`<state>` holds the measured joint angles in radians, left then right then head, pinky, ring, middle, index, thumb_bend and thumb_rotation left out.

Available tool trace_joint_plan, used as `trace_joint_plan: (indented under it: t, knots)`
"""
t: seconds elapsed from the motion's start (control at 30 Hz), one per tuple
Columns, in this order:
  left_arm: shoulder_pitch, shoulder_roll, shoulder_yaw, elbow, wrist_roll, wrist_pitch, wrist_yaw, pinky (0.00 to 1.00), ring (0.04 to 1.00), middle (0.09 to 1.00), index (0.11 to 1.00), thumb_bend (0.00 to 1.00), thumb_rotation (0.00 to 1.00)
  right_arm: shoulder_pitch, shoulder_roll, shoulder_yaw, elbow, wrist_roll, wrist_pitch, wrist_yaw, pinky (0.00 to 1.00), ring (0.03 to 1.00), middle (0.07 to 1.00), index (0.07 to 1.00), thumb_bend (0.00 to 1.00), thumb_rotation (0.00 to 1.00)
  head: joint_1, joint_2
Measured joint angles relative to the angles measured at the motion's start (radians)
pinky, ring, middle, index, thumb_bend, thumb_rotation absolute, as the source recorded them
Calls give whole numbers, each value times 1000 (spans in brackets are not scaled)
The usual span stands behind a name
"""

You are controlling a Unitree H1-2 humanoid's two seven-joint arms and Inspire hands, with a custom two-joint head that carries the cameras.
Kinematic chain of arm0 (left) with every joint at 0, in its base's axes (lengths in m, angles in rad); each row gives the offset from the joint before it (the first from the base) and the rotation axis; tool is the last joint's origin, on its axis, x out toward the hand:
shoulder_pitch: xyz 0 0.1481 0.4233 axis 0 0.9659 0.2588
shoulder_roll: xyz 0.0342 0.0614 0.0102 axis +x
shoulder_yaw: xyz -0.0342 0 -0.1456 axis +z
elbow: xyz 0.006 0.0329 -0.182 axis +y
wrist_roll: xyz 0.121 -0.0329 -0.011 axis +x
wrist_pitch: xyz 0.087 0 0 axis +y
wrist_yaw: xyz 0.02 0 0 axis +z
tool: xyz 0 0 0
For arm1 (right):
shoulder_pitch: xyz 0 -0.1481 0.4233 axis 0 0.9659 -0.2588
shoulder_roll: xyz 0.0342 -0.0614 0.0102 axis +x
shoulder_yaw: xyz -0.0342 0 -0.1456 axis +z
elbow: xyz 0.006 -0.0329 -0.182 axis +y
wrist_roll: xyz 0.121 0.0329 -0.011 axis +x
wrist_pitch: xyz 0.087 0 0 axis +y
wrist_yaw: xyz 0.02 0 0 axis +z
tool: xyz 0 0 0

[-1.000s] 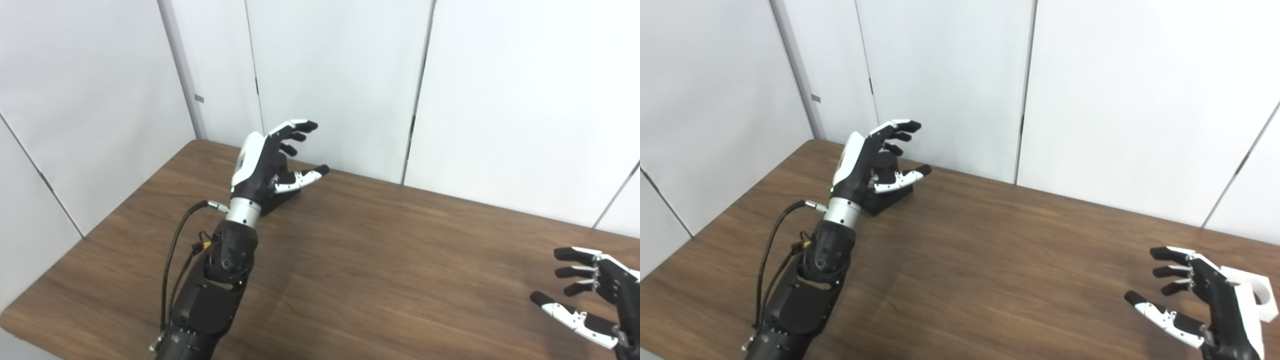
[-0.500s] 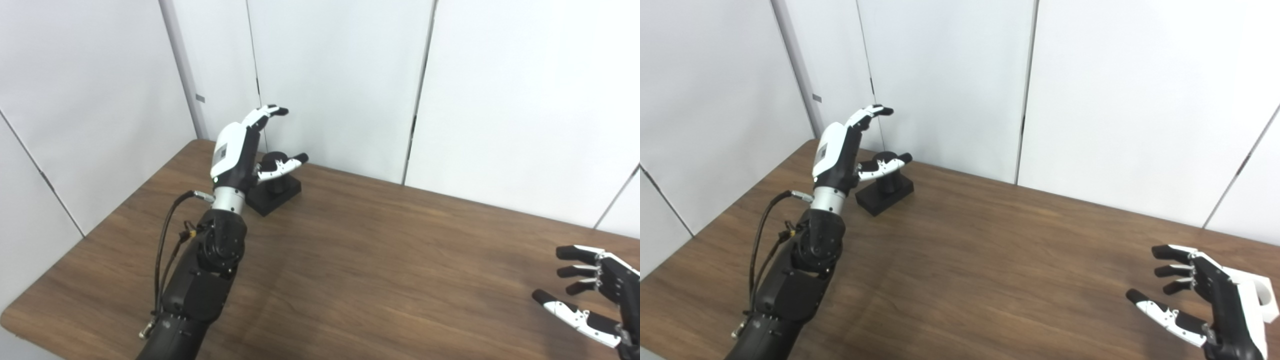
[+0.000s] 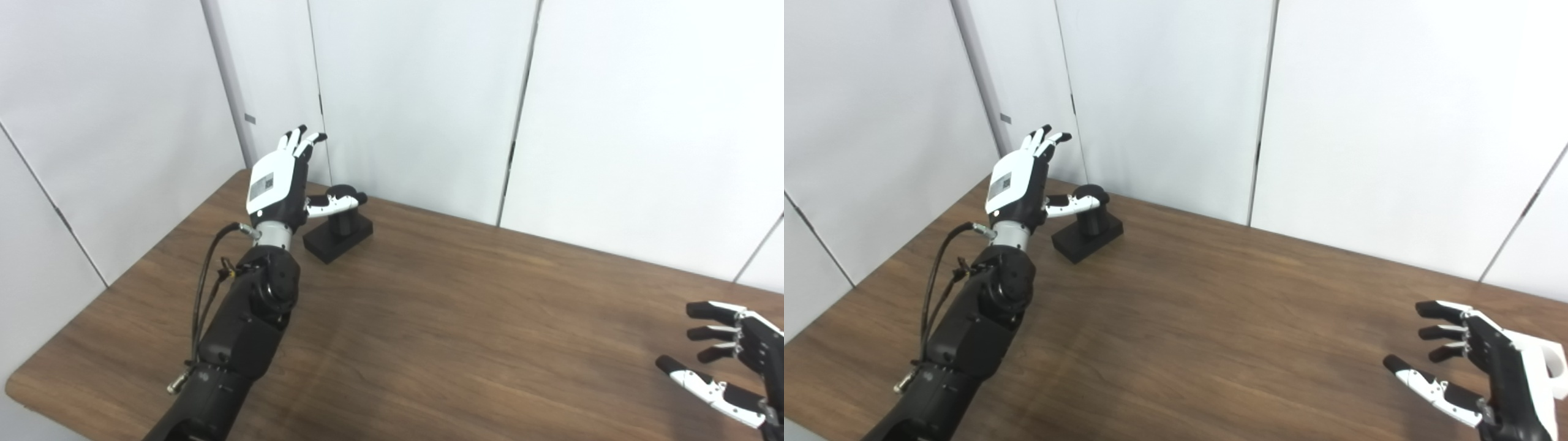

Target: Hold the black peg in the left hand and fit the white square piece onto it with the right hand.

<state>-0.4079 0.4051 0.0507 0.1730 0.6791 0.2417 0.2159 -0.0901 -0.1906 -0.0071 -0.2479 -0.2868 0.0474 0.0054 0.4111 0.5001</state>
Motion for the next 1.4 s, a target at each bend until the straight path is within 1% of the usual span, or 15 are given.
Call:
trace_joint_plan:
  t: [0.13,0.27,0.33,0.4,0.6,0.83,0.97,1.1,1.17,1.27,1.4]
  knots:
    - [-4,2,-18,32,22,49,-1,919,1000,994,864,1000,503,0,0,0,-9,0,10,1,444,598,685,643,523,0,0,2]
    - [-11,10,-36,55,28,122,-23,911,1000,995,855,1000,560,0,0,0,-19,0,19,1,439,595,685,644,520,0,-3,5]
    - [-19,17,-51,66,30,158,-41,876,990,989,845,1000,572,0,0,0,-20,0,21,1,439,594,685,644,519,0,-5,5]
    - [-24,26,-70,68,40,178,-45,841,980,987,834,1000,590,0,0,0,-21,0,22,1,437,590,681,642,521,0,-8,8]
    - [-36,40,-101,121,51,213,-47,865,1000,1000,857,1000,604,0,0,0,-20,0,21,1,438,585,674,635,524,0,-14,8]
    - [-40,46,-115,181,47,219,-51,875,1000,1000,856,1000,609,1,1,1,-28,-4,35,2,446,599,676,639,517,0,-15,14]
    - [-42,47,-130,188,47,219,-63,864,1000,1000,865,1000,631,1,1,1,-30,-6,37,2,446,597,675,637,519,0,-17,18]
    - [-44,45,-144,197,56,222,-84,867,1000,1000,867,1000,624,2,0,1,-33,-9,39,2,449,602,678,635,517,0,-21,23]
    - [-44,42,-137,197,58,223,-106,893,1000,1000,874,1000,623,3,0,1,-37,-9,41,2,445,597,676,635,518,0,-21,25]
    - [-44,35,-121,197,58,224,-140,894,1000,1000,875,1000,626,4,1,1,-38,-8,41,2,444,593,677,634,515,0,-28,28]
    - [-43,29,-123,197,58,224,-171,899,1000,1000,864,1000,620,5,4,1,-56,-7,47,5,449,594,678,635,513,0,-31,29]
